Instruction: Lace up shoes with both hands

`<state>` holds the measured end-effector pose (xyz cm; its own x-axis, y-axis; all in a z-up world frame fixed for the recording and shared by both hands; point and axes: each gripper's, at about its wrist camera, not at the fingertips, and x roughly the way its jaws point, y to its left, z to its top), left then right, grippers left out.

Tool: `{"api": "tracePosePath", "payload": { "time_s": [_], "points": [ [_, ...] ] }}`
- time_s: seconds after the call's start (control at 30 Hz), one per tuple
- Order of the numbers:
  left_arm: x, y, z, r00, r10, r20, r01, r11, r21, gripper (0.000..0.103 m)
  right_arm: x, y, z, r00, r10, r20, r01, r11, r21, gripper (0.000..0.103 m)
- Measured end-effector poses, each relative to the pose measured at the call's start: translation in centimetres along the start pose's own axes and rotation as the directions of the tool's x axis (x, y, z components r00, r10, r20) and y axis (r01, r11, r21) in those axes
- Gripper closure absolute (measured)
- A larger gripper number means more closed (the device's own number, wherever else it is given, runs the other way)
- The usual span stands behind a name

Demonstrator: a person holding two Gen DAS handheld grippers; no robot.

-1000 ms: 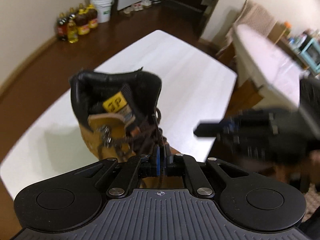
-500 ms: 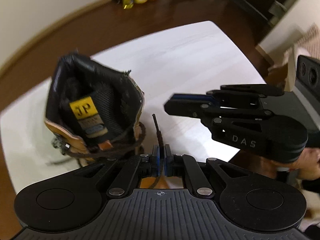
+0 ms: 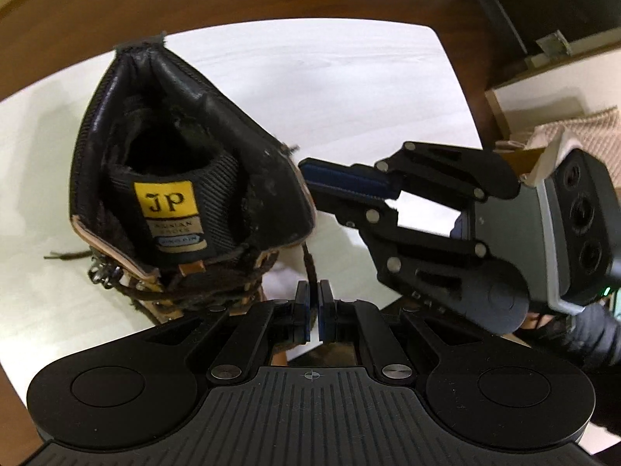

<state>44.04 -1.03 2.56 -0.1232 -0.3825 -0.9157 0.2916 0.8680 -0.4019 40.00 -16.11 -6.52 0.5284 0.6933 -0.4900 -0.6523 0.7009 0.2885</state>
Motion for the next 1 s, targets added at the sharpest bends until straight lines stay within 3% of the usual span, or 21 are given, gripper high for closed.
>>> {"api": "tracePosePath", "payload": {
  "time_s": [0.13, 0.17, 0.23, 0.4, 0.47, 0.6, 0.7, 0.73, 0.87, 0.93, 1.0],
  "points": [
    [-0.1, -0.8, -0.1, 0.996, 0.087, -0.011, -0.085, 0.993, 0.086, 0.099, 0.1, -1.3, 0.5, 0.999, 0.050, -0.012, -0.049, 0.997, 0.064, 0.090],
    [-0.1, -1.1, -0.3, 0.993, 0.116, -0.010, -0.114, 0.986, 0.118, 0.100, -0.2, -2.1, 0.5, 0.996, 0.083, -0.014, -0.081, 0.987, 0.136, 0.090],
    [-0.2, -1.8, -0.6, 0.985, 0.173, -0.004, -0.169, 0.969, 0.182, 0.099, -0.7, -4.4, 0.1, 0.978, 0.207, 0.002, -0.193, 0.914, 0.358, 0.090],
    [0.3, -4.0, -1.9, 0.961, 0.274, 0.023, -0.265, 0.898, 0.351, 0.099, -1.0, -5.4, -1.2, 0.928, 0.371, 0.031, -0.330, 0.782, 0.528, 0.080],
    [0.4, -4.4, -2.3, 0.956, 0.292, 0.035, -0.282, 0.876, 0.390, 0.099, -0.5, -5.2, -1.5, 0.921, 0.389, 0.025, -0.338, 0.764, 0.549, 0.080],
    [0.4, -5.1, -3.1, 0.946, 0.317, 0.070, -0.313, 0.834, 0.455, 0.099, 1.2, -5.5, -2.0, 0.901, 0.429, 0.065, -0.369, 0.681, 0.632, 0.081],
    [0.5, -5.3, -3.5, 0.942, 0.322, 0.095, -0.328, 0.821, 0.467, 0.099, 1.9, -6.2, -2.8, 0.891, 0.442, 0.103, -0.381, 0.607, 0.697, 0.086],
    [0.5, -5.3, -3.7, 0.940, 0.324, 0.109, -0.336, 0.818, 0.466, 0.099, 2.1, -6.6, -3.2, 0.885, 0.448, 0.126, -0.391, 0.569, 0.723, 0.100],
    [0.6, -5.3, -4.1, 0.931, 0.326, 0.165, -0.365, 0.820, 0.441, 0.099, 3.4, -7.6, -4.7, 0.891, 0.431, 0.143, -0.356, 0.468, 0.809, 0.100],
    [0.9, -5.3, -4.2, 0.929, 0.323, 0.182, -0.371, 0.829, 0.419, 0.099, 3.4, -7.9, -5.1, 0.894, 0.427, 0.137, -0.344, 0.458, 0.820, 0.099],
    [1.1, -5.2, -4.4, 0.923, 0.329, 0.199, -0.382, 0.833, 0.400, 0.099, 3.5, -7.8, -5.2, 0.912, 0.398, 0.100, -0.302, 0.487, 0.820, 0.092]
  ]
}}
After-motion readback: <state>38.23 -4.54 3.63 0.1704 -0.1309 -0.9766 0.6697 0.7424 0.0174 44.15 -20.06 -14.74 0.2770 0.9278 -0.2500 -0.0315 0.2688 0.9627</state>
